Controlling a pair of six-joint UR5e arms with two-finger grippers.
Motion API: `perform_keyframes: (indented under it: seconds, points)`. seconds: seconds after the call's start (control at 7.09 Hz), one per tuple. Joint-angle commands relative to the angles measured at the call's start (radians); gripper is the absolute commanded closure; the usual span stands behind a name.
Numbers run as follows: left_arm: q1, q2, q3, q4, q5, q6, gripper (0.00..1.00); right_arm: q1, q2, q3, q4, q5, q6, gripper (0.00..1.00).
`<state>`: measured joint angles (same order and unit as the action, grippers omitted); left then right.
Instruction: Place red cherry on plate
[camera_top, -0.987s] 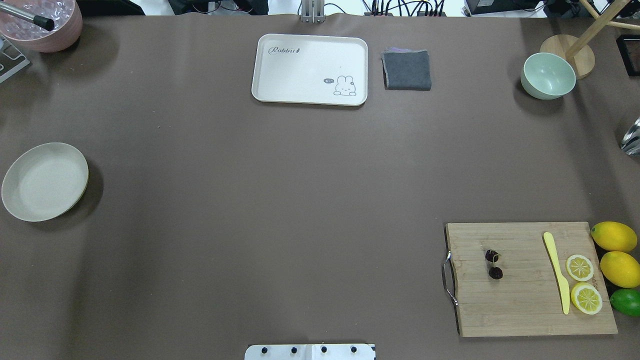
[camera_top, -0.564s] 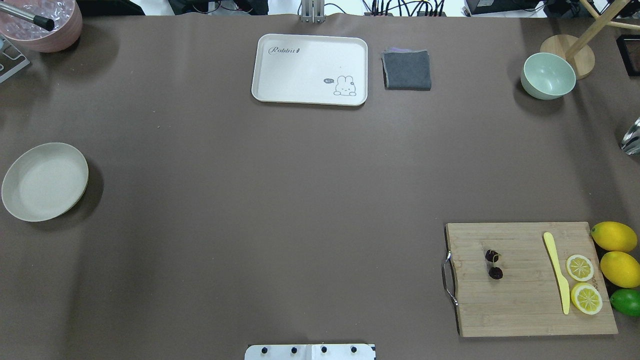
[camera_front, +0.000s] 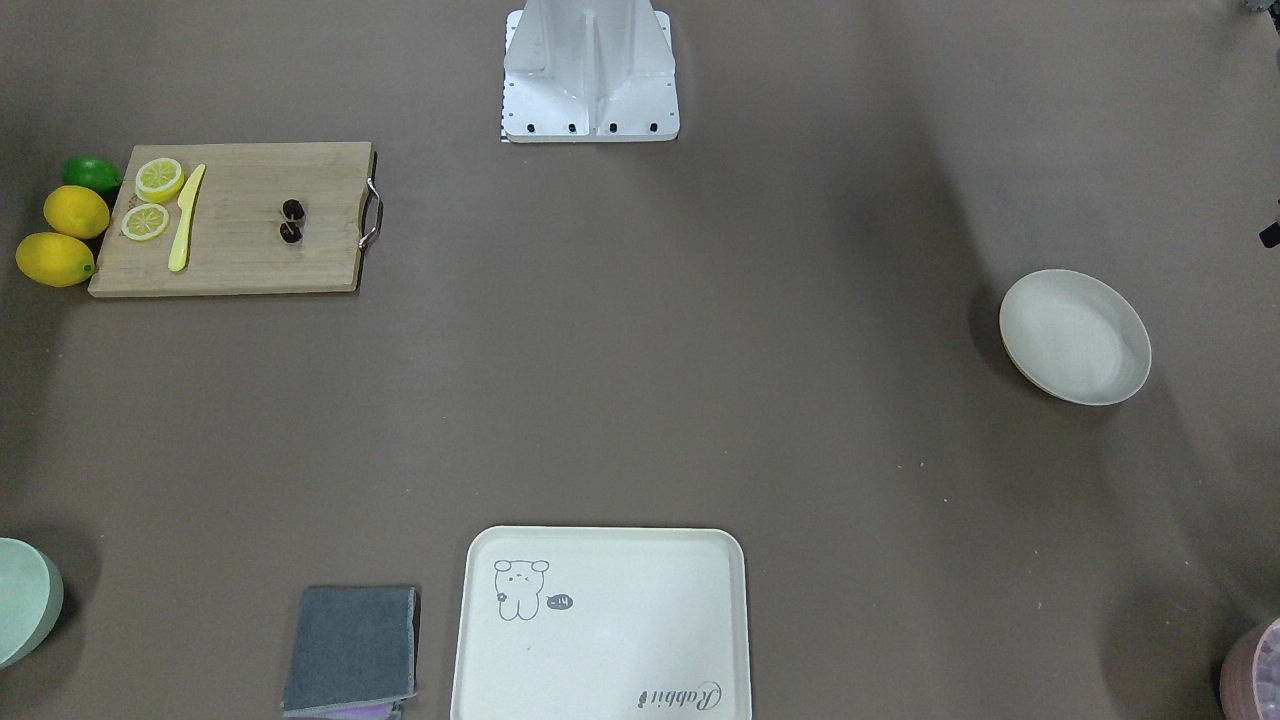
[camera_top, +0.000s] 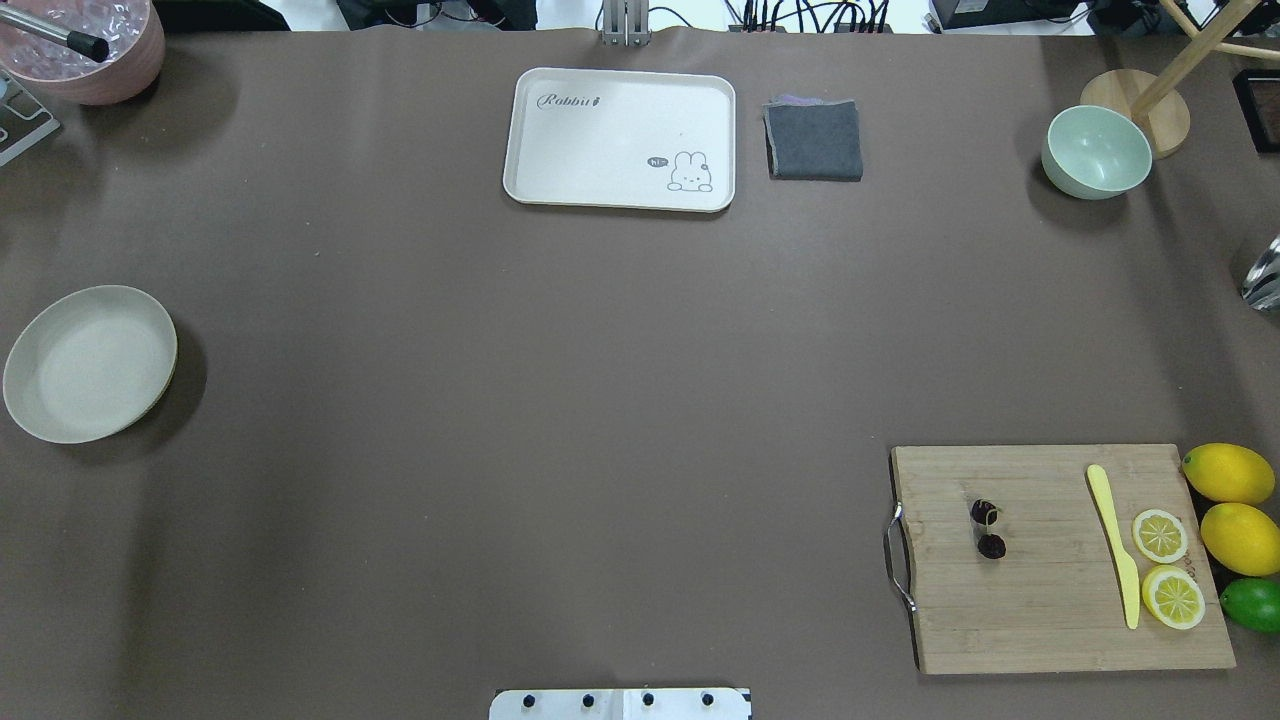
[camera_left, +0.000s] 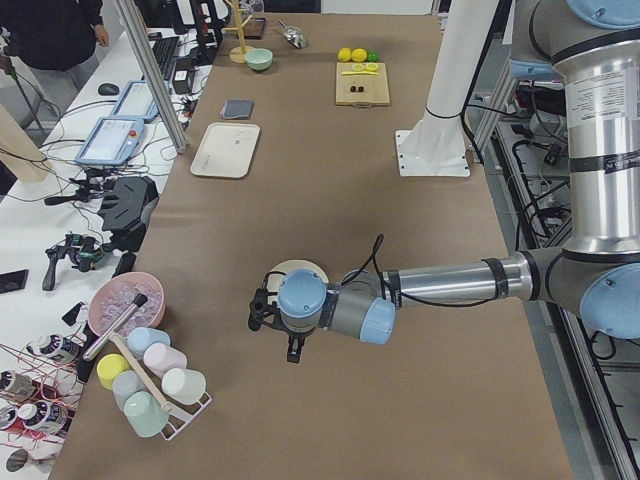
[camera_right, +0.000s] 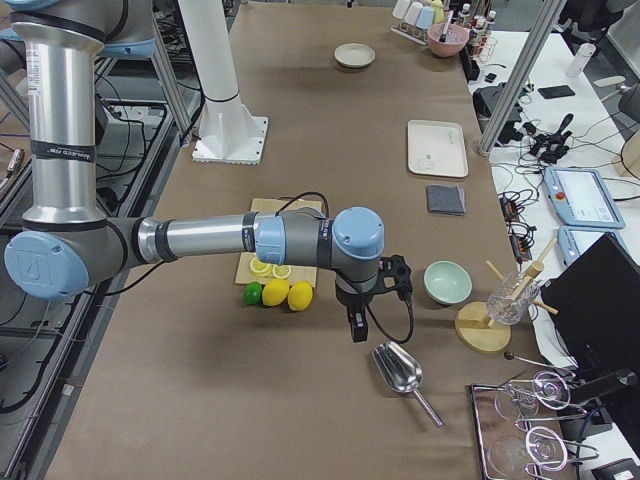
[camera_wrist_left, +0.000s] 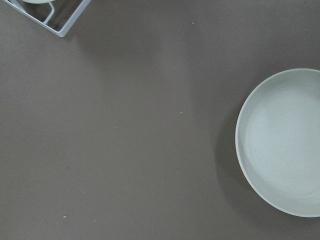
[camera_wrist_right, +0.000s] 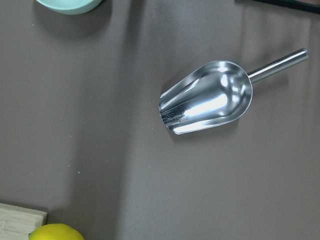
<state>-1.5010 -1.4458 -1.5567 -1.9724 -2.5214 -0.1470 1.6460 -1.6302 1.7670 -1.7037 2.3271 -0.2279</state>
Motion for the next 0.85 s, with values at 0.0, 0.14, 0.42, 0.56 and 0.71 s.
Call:
perform_keyframes:
  seconds: [0.0,0.14,0.42,0.56,0.71]
  points:
    - [0.082,-0.129,0.093,-0.061,-0.016,-0.173,0.02,0.001,-0.007,0.005,-0.002,0.001,0.001,0.0]
    - [0.114,-0.157,0.18,-0.215,-0.013,-0.269,0.02,0.006,-0.007,0.005,-0.004,0.001,-0.001,0.0]
    - [0.243,-0.168,0.251,-0.45,0.1,-0.441,0.02,0.009,-0.007,0.003,-0.005,0.001,0.001,0.0]
    - [0.261,-0.165,0.277,-0.512,0.107,-0.475,0.02,0.009,-0.007,0.003,-0.005,0.001,0.001,0.0]
    - [0.281,-0.159,0.323,-0.589,0.124,-0.479,0.02,0.011,-0.008,0.005,-0.005,0.001,-0.001,0.0]
